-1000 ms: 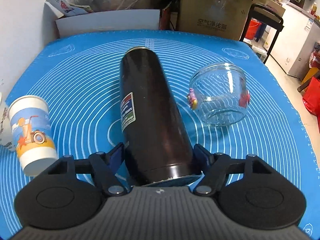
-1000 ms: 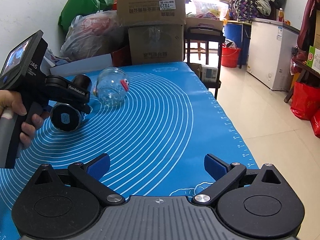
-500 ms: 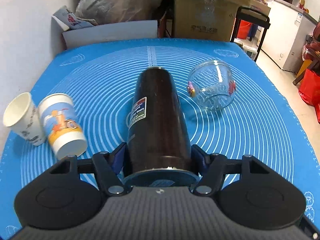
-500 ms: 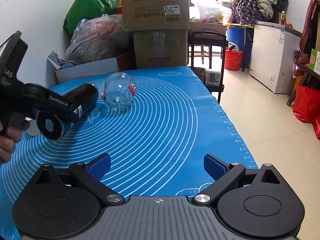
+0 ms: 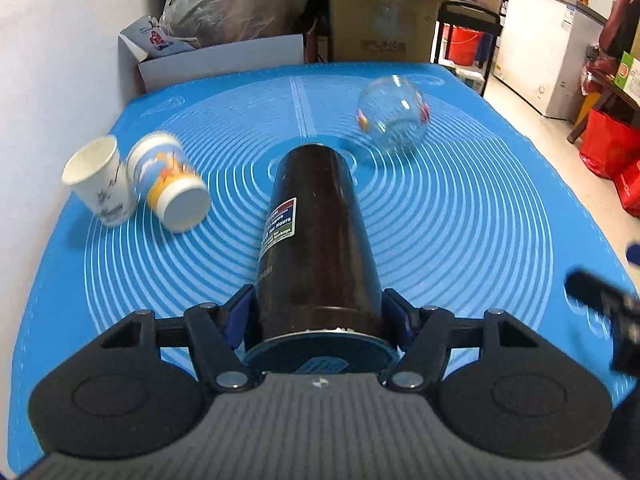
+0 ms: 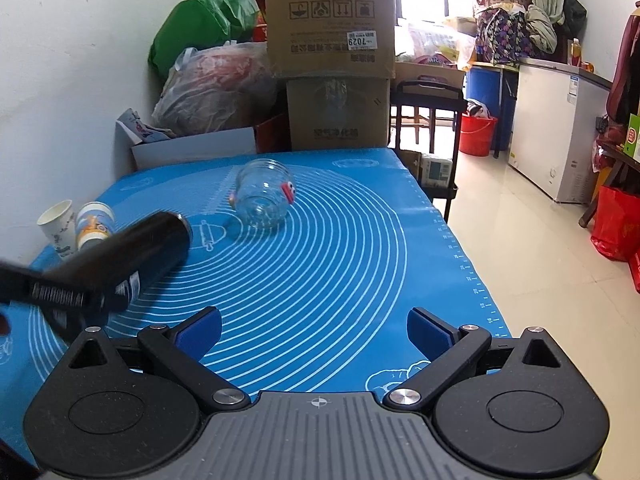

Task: Flip cup upside down

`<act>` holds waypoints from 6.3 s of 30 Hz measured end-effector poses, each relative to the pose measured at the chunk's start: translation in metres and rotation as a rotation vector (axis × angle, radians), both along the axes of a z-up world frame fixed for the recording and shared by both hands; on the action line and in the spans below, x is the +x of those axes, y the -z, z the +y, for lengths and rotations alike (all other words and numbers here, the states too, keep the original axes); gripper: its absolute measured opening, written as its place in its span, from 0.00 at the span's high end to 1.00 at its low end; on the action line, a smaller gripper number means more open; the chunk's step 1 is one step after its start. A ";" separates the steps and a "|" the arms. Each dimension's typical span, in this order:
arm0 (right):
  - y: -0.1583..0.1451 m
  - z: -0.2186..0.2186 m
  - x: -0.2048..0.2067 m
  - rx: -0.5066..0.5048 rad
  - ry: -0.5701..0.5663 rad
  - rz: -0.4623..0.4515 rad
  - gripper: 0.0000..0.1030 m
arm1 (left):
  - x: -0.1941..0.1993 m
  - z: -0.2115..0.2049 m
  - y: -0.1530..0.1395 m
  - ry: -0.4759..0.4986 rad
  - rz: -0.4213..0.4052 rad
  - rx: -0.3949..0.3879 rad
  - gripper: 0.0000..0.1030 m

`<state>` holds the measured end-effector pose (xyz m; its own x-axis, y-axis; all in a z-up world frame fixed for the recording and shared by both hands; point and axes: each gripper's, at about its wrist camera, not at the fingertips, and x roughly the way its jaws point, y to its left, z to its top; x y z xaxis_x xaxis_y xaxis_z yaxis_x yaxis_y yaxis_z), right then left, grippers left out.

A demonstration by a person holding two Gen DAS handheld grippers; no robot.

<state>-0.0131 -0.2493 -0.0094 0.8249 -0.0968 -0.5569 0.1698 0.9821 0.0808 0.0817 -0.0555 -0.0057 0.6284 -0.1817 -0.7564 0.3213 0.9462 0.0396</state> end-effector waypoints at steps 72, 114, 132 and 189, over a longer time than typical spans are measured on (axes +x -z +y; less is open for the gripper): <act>0.029 0.241 0.030 -1.835 -1.026 0.202 0.00 | -0.069 0.145 -0.006 -0.338 -0.239 -0.066 0.08; 0.102 0.247 0.052 -2.140 -1.677 0.389 0.37 | -0.058 0.172 0.031 -0.335 -0.165 -0.118 0.08; -0.037 0.191 0.119 -0.881 -1.019 0.104 0.37 | -0.054 0.145 0.009 -0.287 -0.198 -0.116 0.08; -0.015 0.058 0.041 -0.003 -0.347 -0.163 0.00 | -0.062 0.064 -0.016 -0.173 -0.249 -0.069 0.08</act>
